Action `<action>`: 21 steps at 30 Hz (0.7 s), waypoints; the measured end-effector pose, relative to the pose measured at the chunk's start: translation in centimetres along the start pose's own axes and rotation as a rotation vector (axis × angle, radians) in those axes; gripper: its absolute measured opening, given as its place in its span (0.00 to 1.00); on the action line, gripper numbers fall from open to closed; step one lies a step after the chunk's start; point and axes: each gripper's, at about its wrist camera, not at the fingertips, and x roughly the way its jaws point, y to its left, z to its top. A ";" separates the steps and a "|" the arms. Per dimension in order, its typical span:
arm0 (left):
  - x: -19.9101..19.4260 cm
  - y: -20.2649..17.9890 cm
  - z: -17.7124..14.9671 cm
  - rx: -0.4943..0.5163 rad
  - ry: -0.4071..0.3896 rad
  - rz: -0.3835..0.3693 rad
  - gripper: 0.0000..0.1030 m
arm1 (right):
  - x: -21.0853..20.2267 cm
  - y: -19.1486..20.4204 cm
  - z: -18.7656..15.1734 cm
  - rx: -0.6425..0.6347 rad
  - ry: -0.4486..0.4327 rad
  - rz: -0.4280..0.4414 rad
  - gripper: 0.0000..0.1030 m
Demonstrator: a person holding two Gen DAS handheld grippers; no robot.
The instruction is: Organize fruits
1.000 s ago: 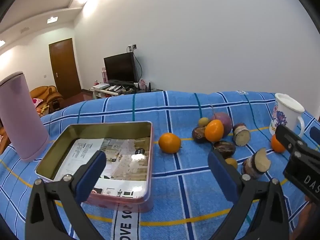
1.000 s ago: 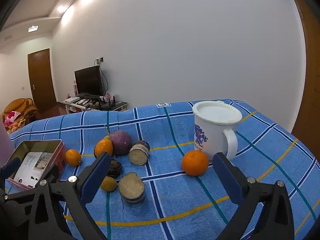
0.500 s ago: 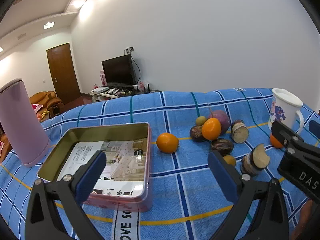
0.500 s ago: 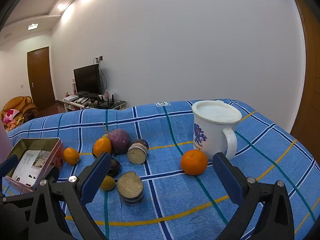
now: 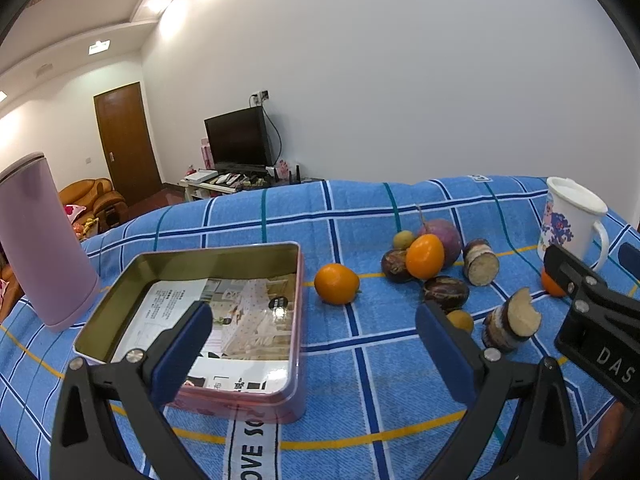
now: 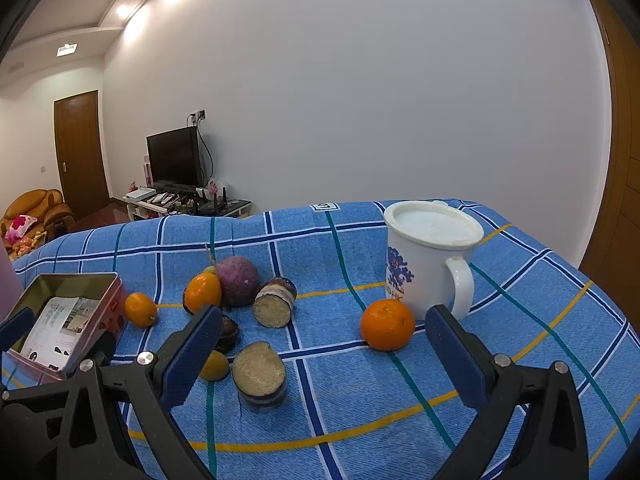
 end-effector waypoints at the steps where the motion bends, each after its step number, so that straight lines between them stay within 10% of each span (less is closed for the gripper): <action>1: 0.0 0.0 0.0 0.000 0.000 -0.001 1.00 | 0.0 0.0 0.0 0.000 0.000 0.000 0.99; 21: -0.1 0.1 0.0 0.002 -0.003 0.003 1.00 | -0.1 0.0 0.0 -0.006 -0.004 -0.006 0.99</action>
